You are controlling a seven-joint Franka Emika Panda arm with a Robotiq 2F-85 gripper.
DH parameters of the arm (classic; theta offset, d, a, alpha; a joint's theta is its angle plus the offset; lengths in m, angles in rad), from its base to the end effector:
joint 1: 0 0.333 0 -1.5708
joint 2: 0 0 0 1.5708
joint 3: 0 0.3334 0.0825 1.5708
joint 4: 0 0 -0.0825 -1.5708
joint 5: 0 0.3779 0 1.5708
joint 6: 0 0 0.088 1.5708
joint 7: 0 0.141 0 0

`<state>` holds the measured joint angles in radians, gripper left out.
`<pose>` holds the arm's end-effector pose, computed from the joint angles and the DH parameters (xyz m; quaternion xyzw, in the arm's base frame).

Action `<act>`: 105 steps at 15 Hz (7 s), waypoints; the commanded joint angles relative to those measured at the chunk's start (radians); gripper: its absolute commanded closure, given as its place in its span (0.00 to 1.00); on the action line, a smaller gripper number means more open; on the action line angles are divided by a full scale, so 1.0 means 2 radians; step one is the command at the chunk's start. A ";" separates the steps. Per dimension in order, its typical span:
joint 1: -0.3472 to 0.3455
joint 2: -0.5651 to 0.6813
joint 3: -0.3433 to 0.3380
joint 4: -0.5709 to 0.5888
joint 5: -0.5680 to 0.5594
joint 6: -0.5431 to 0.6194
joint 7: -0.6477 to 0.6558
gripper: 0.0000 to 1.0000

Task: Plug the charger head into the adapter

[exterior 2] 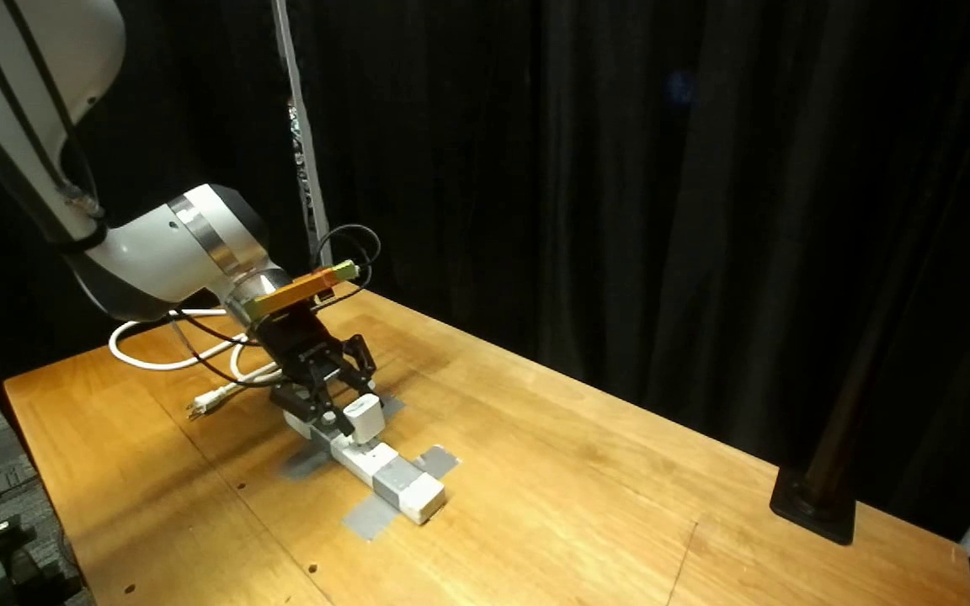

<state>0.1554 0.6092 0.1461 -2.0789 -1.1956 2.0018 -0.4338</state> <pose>0.5282 0.0798 0.1125 0.6056 0.6547 -0.2880 0.3489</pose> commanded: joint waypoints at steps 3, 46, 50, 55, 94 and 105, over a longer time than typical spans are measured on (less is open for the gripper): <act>-0.006 0.063 -0.004 0.077 -0.032 0.025 -0.007 0.77; -0.019 -0.049 0.012 -0.018 0.098 0.037 -0.079 0.77; -0.016 -0.045 0.008 -0.016 0.084 0.040 -0.051 0.77; -0.017 -0.037 0.010 -0.012 0.067 0.034 -0.030 0.77; -0.025 0.047 0.028 0.011 0.082 0.038 -0.071 0.26; -0.072 -0.013 0.005 0.023 0.100 0.067 -0.084 0.00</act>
<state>0.0505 0.6692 0.1662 -2.0223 -1.0328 2.1126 -0.5605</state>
